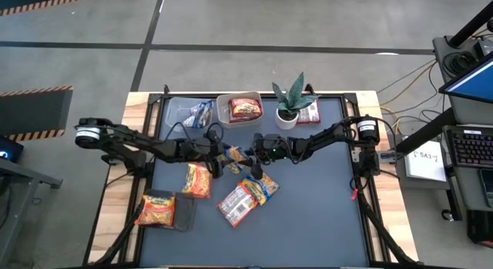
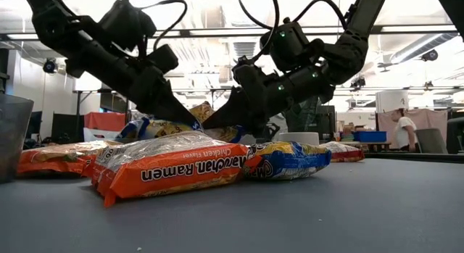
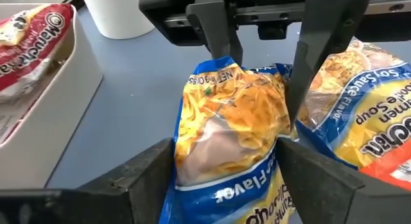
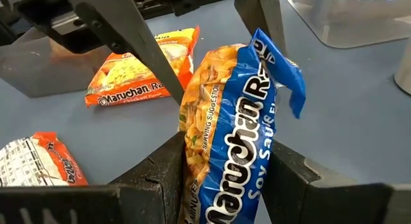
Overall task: Sort Maruchan noodles
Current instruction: Put the noodle pack into the transparent bin
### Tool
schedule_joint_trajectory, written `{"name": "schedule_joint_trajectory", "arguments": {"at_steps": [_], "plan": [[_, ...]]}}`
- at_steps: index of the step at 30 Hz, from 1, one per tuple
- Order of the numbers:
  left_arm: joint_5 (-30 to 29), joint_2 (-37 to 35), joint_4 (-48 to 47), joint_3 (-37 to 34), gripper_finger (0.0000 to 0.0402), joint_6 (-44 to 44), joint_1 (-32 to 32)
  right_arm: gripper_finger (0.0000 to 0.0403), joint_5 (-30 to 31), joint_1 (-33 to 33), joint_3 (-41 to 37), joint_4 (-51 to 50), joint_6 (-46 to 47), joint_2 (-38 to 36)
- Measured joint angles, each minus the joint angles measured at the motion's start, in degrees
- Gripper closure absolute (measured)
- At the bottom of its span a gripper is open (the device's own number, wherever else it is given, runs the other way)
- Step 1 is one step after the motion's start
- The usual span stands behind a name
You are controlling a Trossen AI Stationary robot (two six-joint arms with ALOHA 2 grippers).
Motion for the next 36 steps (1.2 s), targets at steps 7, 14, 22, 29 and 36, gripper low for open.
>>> {"name": "schedule_joint_trajectory", "arguments": {"at_steps": [7,14,22,29,36], "plan": [[3.1,1.5,1.2,0.0,0.0171,-1.1,0.1,0.0249,-0.1,0.0,0.0,0.0,-1.2,0.0],[3.7,0.8,0.7,0.0,0.0218,-1.2,0.0,0.0247,-0.2,0.0,0.0,0.2,-0.7,0.0],[4.0,0.8,1.1,0.0,0.0255,-1.8,-0.1,0.0235,-0.1,0.0,-0.1,-0.2,3.6,0.2],[4.2,0.5,0.9,0.0,0.0259,-1.9,-0.3,0.0234,-0.2,-0.1,-0.2,-1.6,5.7,-1.6],[4.5,0.2,0.6,0.0,0.0263,-1.8,-0.8,0.0238,-0.6,-0.2,-0.2,-5.5,1.7,-5.1]]}}
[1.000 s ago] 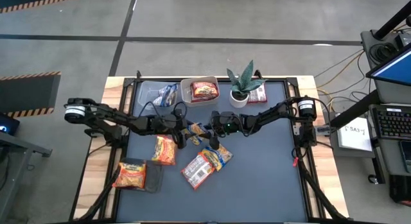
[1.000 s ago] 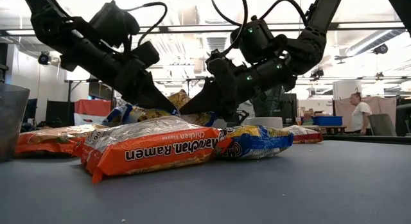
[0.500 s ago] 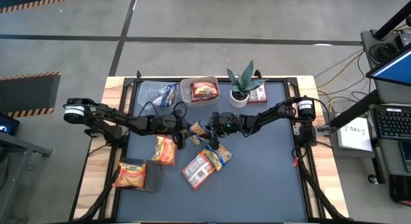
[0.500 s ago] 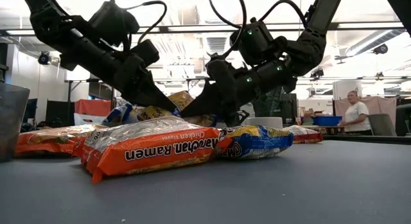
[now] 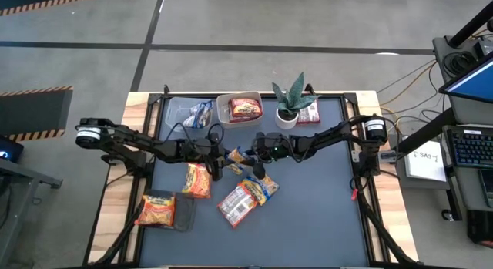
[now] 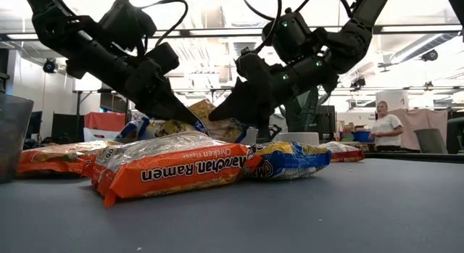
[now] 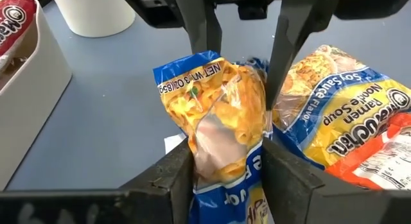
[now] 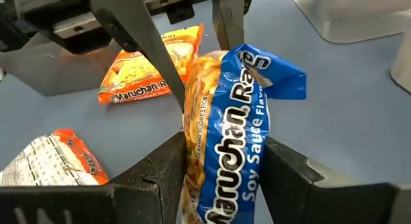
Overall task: Sort Maruchan noodles
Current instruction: Put the noodle pack into the transparent bin
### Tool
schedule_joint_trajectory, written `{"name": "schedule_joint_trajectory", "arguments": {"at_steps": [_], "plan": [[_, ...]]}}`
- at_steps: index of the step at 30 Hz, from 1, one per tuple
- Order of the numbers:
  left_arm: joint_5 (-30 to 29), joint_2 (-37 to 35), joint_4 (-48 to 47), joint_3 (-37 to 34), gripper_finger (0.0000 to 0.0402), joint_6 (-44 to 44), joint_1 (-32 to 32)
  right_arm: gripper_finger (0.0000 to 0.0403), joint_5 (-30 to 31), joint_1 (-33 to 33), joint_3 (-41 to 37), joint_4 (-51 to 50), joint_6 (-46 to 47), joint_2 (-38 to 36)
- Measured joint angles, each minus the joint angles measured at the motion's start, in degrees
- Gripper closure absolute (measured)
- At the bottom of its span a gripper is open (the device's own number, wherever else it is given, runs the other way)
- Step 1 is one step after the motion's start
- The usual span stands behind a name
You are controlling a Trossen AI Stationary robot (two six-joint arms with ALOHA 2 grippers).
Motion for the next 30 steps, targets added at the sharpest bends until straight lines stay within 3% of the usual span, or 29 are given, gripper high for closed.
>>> {"name": "schedule_joint_trajectory", "arguments": {"at_steps": [8,20,30], "plan": [[-0.2,0.0,0.0,0.0,0.0270,0.0,-0.4,0.0236,0.0,-0.2,0.0,0.3,4.1,-0.4],[-0.3,-0.1,0.0,0.0,0.0271,-0.2,-0.7,0.0123,0.0,-0.3,0.1,0.1,5.1,-2.4],[-0.3,-2.3,0.0,0.0,0.0272,-0.4,-1.0,0.0093,0.0,-0.3,0.1,-5.4,-1.1,-10.0]]}}
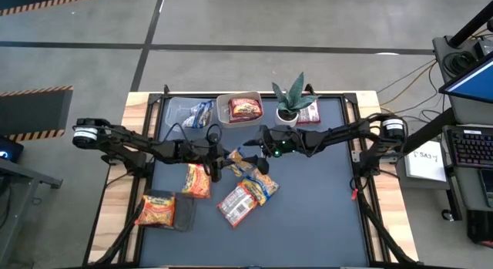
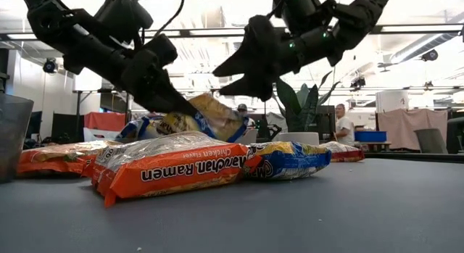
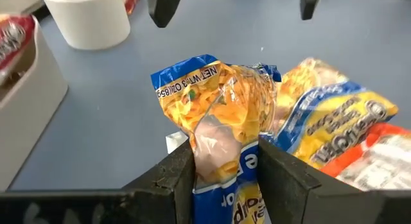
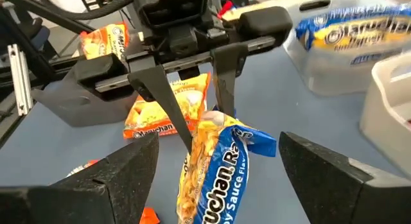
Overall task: Sort Maruchan noodles
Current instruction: Put the noodle pack into the transparent bin
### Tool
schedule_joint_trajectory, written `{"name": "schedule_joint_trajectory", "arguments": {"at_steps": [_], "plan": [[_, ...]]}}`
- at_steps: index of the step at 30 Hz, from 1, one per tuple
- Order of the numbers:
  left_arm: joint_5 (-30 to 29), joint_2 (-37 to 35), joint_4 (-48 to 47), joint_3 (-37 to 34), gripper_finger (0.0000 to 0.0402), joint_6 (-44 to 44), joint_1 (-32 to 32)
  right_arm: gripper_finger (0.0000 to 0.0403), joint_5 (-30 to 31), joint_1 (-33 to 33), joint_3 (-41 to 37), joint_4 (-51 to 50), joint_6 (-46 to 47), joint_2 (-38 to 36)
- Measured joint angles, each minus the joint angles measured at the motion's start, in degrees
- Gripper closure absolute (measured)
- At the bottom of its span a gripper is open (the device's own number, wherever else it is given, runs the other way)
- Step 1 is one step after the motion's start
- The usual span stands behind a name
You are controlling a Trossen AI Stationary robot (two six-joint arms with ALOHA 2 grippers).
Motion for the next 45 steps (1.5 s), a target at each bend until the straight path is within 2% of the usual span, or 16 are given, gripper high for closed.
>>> {"name": "schedule_joint_trajectory", "arguments": {"at_steps": [5,13,18,21,24,26,31,32,33,35,39,42,45], "plan": [[0.0,-4.3,-0.1,0.1,0.0277,0.4,-0.6,0.0100,0.0,0.0,0.0,-4.3,-2.2,-4.4],[-0.3,-16.8,-5.6,0.2,0.0321,3.8,-0.7,0.0096,0.2,0.0,0.0,-9.3,-5.4,-12.5],[-4.4,-25.4,-8.6,0.2,0.0329,7.4,-0.6,0.0100,0.4,0.0,-0.1,-9.5,-7.5,-16.5],[-9.3,-29.8,-12.3,0.5,0.0329,9.2,-0.6,0.0103,0.5,0.0,-0.2,-9.7,-8.2,-18.4],[-19.8,-32.9,-17.0,1.6,0.0329,10.7,-0.6,0.0103,0.5,0.0,-0.6,-9.7,-8.3,-19.5],[-31.0,-34.1,-20.0,2.6,0.0329,11.5,-0.5,0.0102,0.5,0.0,-0.8,-9.7,-8.2,-19.6],[-65.6,-33.9,-25.6,5.6,0.0330,14.6,0.5,0.0102,0.9,0.0,-1.4,-9.3,-7.3,-19.1],[-69.6,-33.6,-27.5,6.0,0.0330,14.9,1.2,0.0103,1.2,0.0,-1.6,-9.5,-6.9,-19.1],[-71.0,-33.3,-29.3,6.5,0.0330,15.0,2.0,0.0105,1.8,0.0,-1.7,-9.4,-6.9,-18.8],[-69.1,-32.5,-31.3,7.7,0.0334,13.6,3.9,0.0105,2.1,0.0,-1.9,-9.3,-6.8,-18.5],[-60.0,-29.7,-38.4,11.1,0.0350,9.0,10.7,0.0102,2.1,0.0,-1.9,-8.9,-6.4,-17.7],[-54.4,-26.6,-49.8,15.6,0.0359,3.1,17.4,0.0099,2.1,0.0,-1.9,-8.9,-6.3,-17.0],[-48.1,-22.1,-66.0,21.8,0.0361,-5.3,23.1,0.0099,2.1,0.0,-1.9,-8.8,-6.1,-16.5]]}}
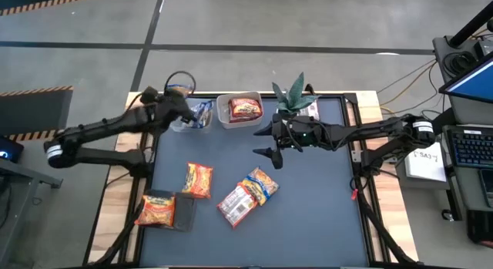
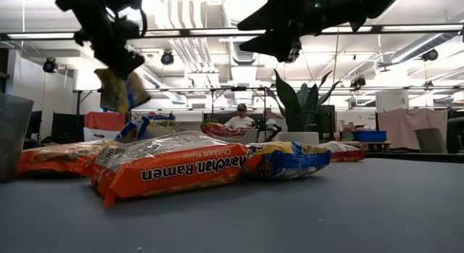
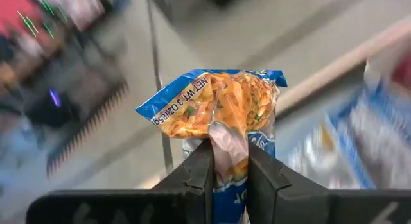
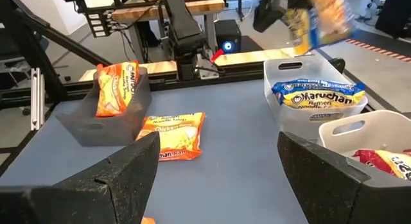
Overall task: Sort Maruchan noodles
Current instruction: Put the noodle pack into the transparent bin
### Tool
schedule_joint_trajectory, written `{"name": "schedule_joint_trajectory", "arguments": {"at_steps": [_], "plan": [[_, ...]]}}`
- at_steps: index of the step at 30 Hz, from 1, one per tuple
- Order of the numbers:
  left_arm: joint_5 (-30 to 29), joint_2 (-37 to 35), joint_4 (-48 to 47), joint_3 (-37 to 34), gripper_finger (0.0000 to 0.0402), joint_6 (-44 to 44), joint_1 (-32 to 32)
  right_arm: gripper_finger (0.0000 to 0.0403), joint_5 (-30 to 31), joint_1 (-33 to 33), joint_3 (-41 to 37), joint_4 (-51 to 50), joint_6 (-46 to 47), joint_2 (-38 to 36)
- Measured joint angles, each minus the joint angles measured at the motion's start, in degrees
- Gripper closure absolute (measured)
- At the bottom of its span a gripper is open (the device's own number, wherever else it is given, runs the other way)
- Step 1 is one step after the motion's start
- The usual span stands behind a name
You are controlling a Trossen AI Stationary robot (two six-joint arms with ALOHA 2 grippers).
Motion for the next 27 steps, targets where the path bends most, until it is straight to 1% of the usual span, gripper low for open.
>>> {"name": "schedule_joint_trajectory", "arguments": {"at_steps": [3,4,6,8,15,18,20,27], "plan": [[9.4,5.4,-15.9,6.4,0.0361,-8.2,4.3,0.0101,0.0,0.0,0.0,-0.2,0.1,0.4],[11.4,7.3,-19.9,8.1,0.0361,-10.4,5.3,0.0102,0.0,0.0,0.0,-0.2,0.0,0.4],[12.2,11.1,-25.1,10.2,0.0361,-12.8,6.6,0.0104,0.0,0.0,0.0,0.1,-0.2,0.5],[10.6,14.4,-25.3,11.1,0.0361,-12.8,7.0,0.0105,0.0,0.0,0.0,-0.1,-0.2,0.5],[10.2,26.1,-22.1,13.5,0.0361,-11.1,7.1,0.0106,0.0,0.0,0.0,-0.1,-0.3,0.6],[7.5,30.6,-22.2,14.8,0.0361,-11.3,7.1,0.0102,0.0,0.0,0.0,-0.1,-0.1,0.6],[6.1,32.9,-22.2,15.7,0.0360,-11.5,7.1,0.0100,0.0,0.0,0.0,-0.3,0.0,0.6],[6.4,38.7,-22.1,17.7,0.0347,-12.7,7.1,0.0103,0.0,0.0,0.0,-1.3,0.1,0.6]]}}
